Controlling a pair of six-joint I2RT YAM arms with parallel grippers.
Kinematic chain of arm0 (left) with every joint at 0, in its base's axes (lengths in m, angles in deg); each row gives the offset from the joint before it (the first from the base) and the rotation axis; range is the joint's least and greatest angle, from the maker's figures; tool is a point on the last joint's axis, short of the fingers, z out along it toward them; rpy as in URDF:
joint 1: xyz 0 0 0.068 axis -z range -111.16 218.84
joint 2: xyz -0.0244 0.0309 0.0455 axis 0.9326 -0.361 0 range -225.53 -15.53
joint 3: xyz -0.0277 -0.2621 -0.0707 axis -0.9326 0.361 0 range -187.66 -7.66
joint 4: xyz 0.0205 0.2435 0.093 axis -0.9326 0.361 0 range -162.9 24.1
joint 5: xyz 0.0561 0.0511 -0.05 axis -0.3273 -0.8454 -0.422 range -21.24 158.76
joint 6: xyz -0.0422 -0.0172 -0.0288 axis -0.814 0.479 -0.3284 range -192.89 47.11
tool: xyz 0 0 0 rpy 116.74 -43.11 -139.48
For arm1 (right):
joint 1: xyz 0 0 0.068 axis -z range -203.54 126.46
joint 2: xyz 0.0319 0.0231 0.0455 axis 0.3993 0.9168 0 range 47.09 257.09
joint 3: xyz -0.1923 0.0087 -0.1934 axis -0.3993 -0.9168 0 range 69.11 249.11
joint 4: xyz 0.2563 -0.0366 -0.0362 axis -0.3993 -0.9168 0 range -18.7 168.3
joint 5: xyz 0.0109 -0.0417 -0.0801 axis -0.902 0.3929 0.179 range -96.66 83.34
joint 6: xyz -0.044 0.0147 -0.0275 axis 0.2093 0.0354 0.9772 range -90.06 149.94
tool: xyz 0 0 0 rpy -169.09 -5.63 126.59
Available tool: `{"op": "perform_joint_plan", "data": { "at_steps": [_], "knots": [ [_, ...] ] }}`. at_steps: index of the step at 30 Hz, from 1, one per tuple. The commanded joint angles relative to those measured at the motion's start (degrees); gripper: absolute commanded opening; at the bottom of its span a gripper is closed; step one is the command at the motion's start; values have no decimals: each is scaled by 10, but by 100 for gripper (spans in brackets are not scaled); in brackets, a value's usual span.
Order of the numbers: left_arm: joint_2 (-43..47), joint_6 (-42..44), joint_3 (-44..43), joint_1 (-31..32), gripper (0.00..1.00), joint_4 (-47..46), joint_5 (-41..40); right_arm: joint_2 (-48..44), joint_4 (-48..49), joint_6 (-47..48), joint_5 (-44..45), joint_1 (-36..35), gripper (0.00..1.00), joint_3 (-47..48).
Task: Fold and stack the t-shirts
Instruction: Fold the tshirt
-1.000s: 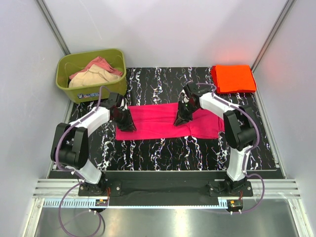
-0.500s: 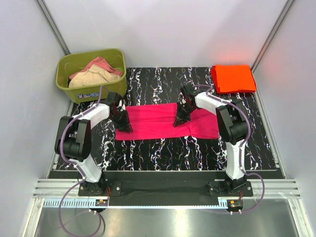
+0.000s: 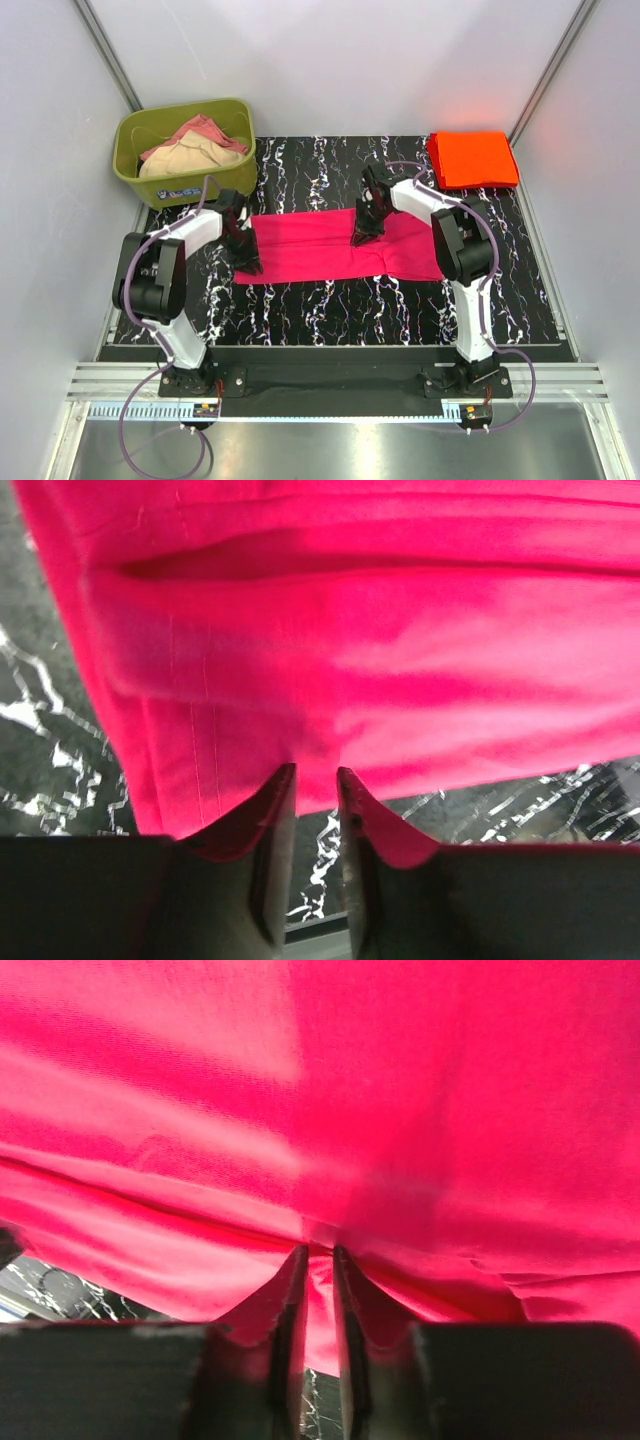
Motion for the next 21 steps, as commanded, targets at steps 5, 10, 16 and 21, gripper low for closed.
{"op": "perform_joint_plan", "data": {
  "at_steps": [5, 10, 16, 21],
  "knots": [
    [89, 9, -41, 35, 38, -26, 48, -141, -46, 29, 33, 44, 44, -43],
    [52, -48, -76, 124, 39, -119, 132, -258, -67, 30, 19, 130, 64, -139],
    [-69, -123, -169, 249, 36, -198, 161, -335, -96, 58, 43, 217, 65, -227],
    [-151, -198, -240, 317, 48, -261, 156, -364, -100, 57, 65, 266, 64, -290]
  ]
}}
